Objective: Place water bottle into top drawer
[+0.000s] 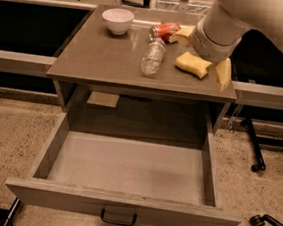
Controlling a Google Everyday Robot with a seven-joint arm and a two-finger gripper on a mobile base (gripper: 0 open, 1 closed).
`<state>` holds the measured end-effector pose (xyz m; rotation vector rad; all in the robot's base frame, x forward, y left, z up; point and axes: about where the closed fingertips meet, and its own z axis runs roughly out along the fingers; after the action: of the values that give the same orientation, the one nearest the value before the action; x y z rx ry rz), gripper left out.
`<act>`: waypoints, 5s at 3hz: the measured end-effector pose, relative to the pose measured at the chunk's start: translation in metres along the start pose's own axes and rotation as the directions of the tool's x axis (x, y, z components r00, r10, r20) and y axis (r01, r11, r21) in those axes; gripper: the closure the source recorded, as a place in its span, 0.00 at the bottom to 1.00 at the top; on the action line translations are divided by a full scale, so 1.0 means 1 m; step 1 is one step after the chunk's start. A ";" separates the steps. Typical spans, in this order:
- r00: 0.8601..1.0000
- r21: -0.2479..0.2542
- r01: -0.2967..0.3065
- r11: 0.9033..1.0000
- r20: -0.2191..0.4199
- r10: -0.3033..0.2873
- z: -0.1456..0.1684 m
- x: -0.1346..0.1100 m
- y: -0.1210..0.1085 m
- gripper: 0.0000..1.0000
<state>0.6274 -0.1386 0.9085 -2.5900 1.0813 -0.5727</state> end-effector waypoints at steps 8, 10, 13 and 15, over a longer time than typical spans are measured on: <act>0.878 0.097 0.465 0.880 0.077 -0.472 0.127 -0.004 -0.109 0.73; 0.867 0.331 0.290 0.898 0.308 -0.393 0.034 -0.029 -0.040 1.00; 0.816 0.372 0.287 0.883 0.388 -0.428 0.025 -0.094 0.060 1.00; 0.589 0.522 0.556 0.647 0.301 -0.750 0.015 -0.165 0.037 1.00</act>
Offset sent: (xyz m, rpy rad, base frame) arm 0.1001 0.0551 -0.0242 -0.1297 -0.1265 0.4923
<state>0.5055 -0.0425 0.8388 -2.4927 -0.2185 -0.1777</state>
